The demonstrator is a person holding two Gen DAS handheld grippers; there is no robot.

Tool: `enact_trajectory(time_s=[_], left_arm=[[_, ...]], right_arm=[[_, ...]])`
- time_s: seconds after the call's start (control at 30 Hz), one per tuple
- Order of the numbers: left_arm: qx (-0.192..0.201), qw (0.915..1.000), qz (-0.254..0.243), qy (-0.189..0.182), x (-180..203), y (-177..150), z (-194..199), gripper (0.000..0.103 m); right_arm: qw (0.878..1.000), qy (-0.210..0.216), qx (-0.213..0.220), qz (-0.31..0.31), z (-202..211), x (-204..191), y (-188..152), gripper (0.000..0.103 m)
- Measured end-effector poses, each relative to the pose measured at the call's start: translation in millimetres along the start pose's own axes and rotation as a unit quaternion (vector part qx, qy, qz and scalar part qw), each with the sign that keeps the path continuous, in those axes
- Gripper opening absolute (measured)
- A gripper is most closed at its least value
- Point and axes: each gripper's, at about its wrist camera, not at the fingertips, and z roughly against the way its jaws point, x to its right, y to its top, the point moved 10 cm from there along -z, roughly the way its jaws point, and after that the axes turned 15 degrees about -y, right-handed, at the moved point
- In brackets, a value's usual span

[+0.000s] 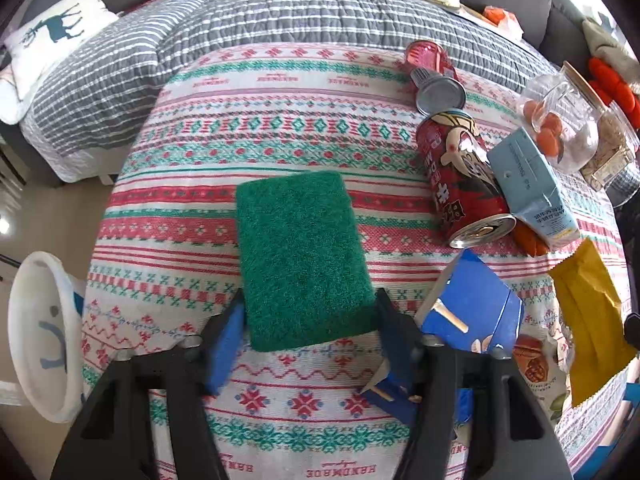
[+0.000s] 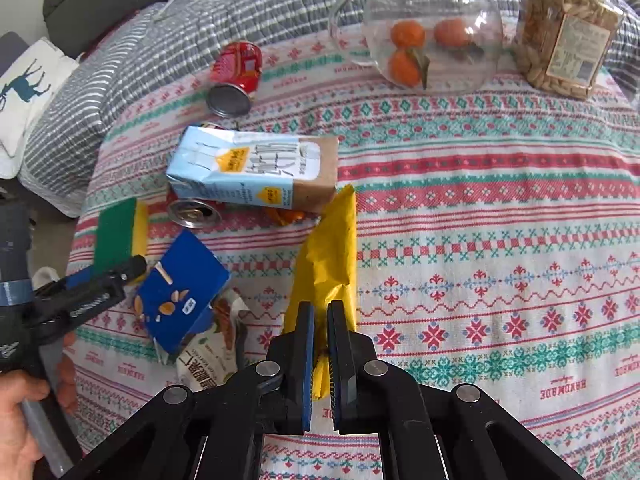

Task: Collect trash

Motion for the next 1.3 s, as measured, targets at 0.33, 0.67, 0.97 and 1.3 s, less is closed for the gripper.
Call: enact_trajectory(time_s=[0.33, 0.67, 0.97, 1.3], left_arm=[[0.031, 0.9991, -0.024, -0.017, 0.1, -9.7, 51.5, 0.06], [0.036, 0.9988, -0.009, -0.031, -35.5, -32.3, 95.4, 0.06], [0.035, 0.9987, 0.011, -0.034, -62.1, -43.6, 110.4, 0.06], [0.033, 0.9988, 0.007, -0.035, -75.0, -48.3, 116.7, 0.06]], right_arm=[[0.999, 0.022, 0.047, -0.001, 38.8, -7.9, 2.1, 0.004], [0.999, -0.02, 0.001, 0.027, 4.4, -6.4, -17.0, 0.058], [0.987, -0.088, -0.034, 0.133, -51.9, -15.5, -26.2, 0.076], [0.982, -0.112, -0.046, 0.144, -66.9, -1.0, -28.0, 0.024]])
